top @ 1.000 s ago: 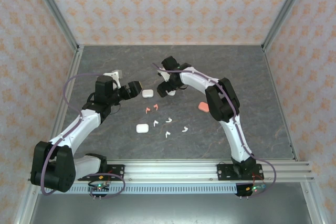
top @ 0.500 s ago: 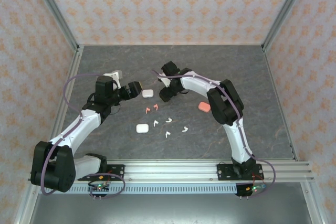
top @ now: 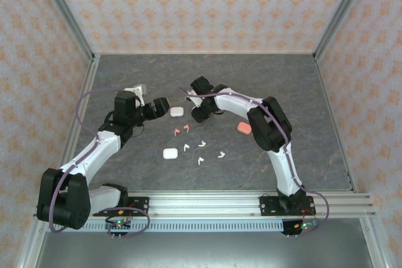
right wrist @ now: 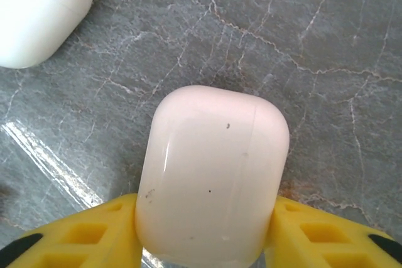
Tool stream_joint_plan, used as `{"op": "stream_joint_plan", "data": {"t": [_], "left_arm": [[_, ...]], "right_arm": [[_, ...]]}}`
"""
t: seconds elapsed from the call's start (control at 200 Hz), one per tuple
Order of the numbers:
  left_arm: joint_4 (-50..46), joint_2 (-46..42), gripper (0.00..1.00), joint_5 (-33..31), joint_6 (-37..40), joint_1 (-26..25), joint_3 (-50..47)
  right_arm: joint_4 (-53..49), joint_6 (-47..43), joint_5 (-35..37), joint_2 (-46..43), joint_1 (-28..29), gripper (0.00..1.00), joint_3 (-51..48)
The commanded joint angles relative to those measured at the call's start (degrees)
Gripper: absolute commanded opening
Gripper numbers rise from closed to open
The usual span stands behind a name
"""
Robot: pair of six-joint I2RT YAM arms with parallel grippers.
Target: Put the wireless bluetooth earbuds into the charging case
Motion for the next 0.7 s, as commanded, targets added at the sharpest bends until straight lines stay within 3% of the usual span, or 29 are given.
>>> {"op": "stream_joint_plan", "data": {"t": [0.0, 0.23, 0.555, 0.696], "left_arm": [[-1.88, -0.77, 0.9, -0.27, 0.27, 0.14, -0.09], [-2.37, -1.91, 0.89, 3.79, 0.43, 0.15, 0.4], [-0.7, -0.53, 0.86, 26.51, 2.76, -1.2, 6.38], [-1.48, -0.13, 0.86, 31.42, 4.38, -4.75, 9.61]], "right_arm": [[-2.59, -1.96, 4.86, -2.41, -0.31, 0.44, -2.82], [6.33, -2.28, 4.11, -15.4, -0.29, 0.41, -12.72], [17.22, -5.29, -1.28, -40.53, 1.51, 0.41, -32.31], [17.6, -8.04, -0.13, -47.23, 4.84, 0.41, -35.49]]}}
